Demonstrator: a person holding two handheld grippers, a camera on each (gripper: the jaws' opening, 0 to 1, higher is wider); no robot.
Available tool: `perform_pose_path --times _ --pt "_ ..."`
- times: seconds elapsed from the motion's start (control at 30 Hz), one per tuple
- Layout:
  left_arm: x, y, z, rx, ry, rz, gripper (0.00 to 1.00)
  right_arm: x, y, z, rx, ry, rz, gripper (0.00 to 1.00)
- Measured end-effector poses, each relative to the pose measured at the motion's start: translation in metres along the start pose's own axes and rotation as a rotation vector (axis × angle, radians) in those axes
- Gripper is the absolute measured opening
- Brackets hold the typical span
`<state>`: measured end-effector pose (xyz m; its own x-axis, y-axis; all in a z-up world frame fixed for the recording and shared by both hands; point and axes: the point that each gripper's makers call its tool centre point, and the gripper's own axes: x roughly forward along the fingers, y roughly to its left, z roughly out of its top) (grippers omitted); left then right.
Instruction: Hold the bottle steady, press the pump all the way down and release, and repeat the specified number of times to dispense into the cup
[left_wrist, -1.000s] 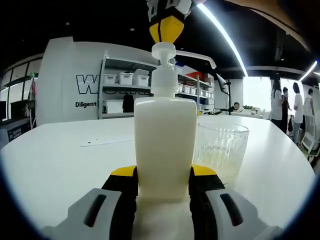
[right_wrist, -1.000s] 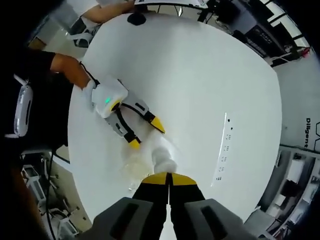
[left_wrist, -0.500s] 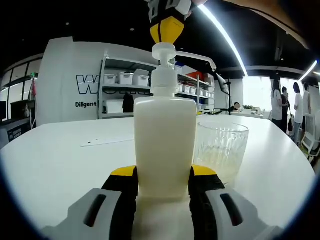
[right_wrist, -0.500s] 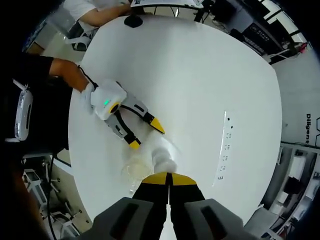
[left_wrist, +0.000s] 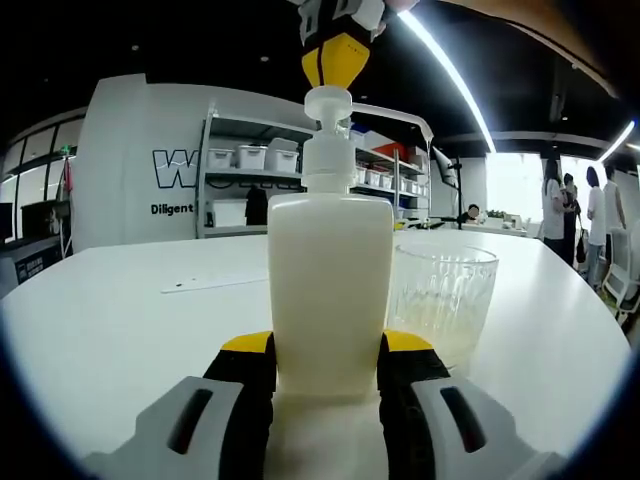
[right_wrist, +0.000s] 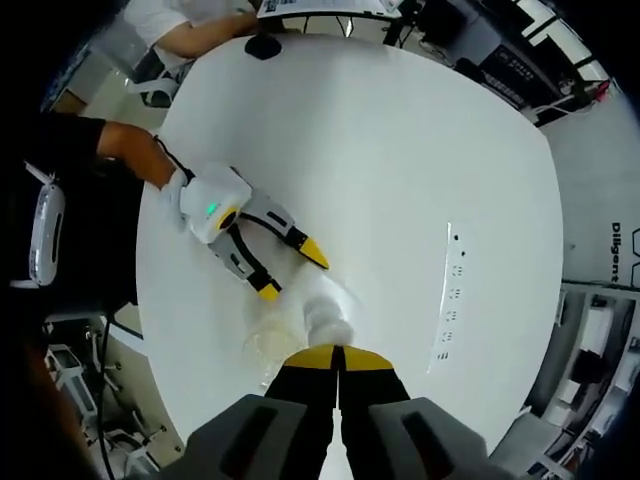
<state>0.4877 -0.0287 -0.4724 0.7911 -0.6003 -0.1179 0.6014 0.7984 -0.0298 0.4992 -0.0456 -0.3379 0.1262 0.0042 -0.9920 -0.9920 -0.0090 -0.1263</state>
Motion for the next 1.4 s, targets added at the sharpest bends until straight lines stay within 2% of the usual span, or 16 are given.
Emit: perform_pose_path --times 0.53,0.87,1.4 --pt "0.003 0.002 0.000 0.001 0.001 0.002 0.39 0.001 0.000 -0.001 0.012 -0.020 -0.002 0.00" --pt "0.005 0.003 0.000 0.001 0.001 0.002 0.38 0.001 -0.001 0.000 0.009 0.001 -0.007 0.00" --pt "0.011 0.008 0.002 0.000 0.002 0.001 0.38 0.001 0.001 0.000 0.034 -0.022 -0.003 0.00"
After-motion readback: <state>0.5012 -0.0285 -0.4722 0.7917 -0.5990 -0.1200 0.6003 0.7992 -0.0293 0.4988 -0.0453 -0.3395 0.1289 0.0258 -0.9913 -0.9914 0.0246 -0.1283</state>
